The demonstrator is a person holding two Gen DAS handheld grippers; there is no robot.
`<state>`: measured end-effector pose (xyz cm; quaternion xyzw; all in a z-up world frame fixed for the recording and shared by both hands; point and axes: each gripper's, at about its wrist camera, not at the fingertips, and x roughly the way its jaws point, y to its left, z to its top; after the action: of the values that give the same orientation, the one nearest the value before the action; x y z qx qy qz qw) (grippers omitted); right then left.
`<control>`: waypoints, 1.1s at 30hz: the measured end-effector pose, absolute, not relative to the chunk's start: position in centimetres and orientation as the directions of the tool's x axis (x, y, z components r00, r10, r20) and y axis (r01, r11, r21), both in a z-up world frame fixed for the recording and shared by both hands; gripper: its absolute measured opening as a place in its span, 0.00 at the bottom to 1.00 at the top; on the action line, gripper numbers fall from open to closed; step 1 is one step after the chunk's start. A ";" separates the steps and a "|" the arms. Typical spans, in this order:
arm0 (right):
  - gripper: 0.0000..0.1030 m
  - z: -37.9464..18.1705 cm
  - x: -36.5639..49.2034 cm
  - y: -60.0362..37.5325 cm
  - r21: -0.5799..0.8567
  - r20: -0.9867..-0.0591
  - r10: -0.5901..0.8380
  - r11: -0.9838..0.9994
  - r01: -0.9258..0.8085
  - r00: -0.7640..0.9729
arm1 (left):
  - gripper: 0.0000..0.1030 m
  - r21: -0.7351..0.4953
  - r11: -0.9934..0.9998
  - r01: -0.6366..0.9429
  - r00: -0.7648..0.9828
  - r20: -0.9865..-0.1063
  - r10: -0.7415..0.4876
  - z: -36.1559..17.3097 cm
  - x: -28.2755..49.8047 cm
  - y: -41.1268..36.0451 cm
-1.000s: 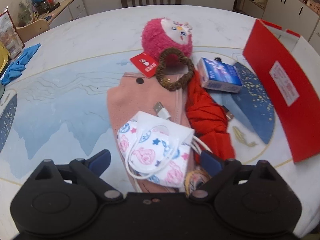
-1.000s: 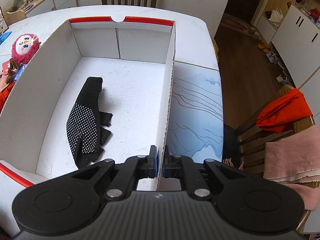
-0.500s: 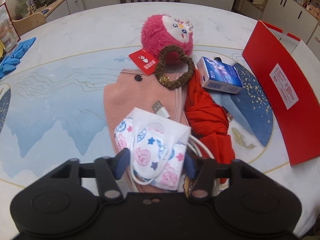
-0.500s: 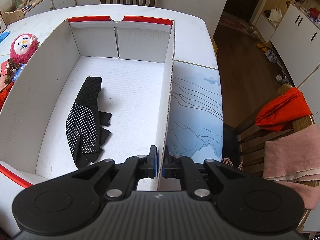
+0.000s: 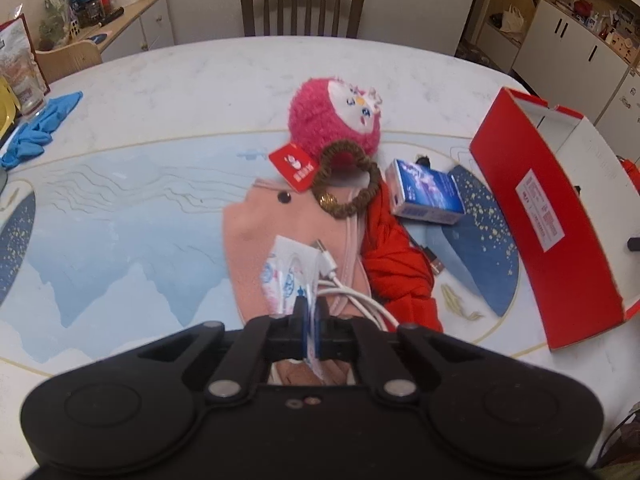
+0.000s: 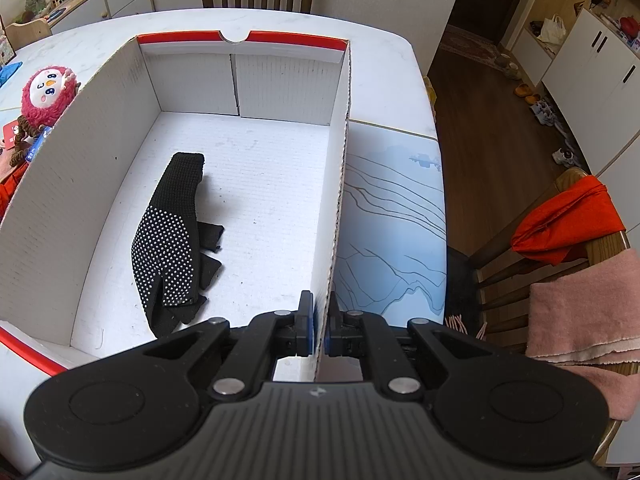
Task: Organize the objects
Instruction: 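Return the left gripper to the table and grasp the white printed mask, then carry the white mask with the left gripper into the box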
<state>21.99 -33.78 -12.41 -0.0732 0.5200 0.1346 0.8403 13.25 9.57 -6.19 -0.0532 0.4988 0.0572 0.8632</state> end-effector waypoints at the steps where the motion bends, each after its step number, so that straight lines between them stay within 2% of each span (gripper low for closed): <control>1: 0.05 -12.4 22.0 -33.8 0.017 -0.894 0.150 0.953 -0.302 0.423 | 0.01 -0.031 0.988 -0.150 0.503 -0.863 0.049 -5.8 13.2 9.5; 12: 0.05 -12.4 21.9 -33.8 0.016 -0.893 0.147 0.955 -0.296 0.426 | 0.01 -0.052 0.996 -0.078 0.571 -0.821 0.002 -1.8 13.8 6.9; 28: 0.05 -12.5 21.7 -33.2 0.033 -0.891 0.161 0.956 -0.293 0.425 | 0.01 -0.067 0.979 0.190 0.674 -0.716 -0.180 3.5 18.1 -5.1; 33: 0.05 -12.6 21.7 -33.3 0.040 -0.890 0.165 0.957 -0.288 0.425 | 0.01 -0.041 0.960 0.277 0.664 -0.714 -0.222 3.5 19.0 -9.6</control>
<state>21.72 -33.28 -12.64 -0.0594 0.5192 0.1346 0.8419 18.97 -9.64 3.54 0.0356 0.3862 -0.1369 0.9115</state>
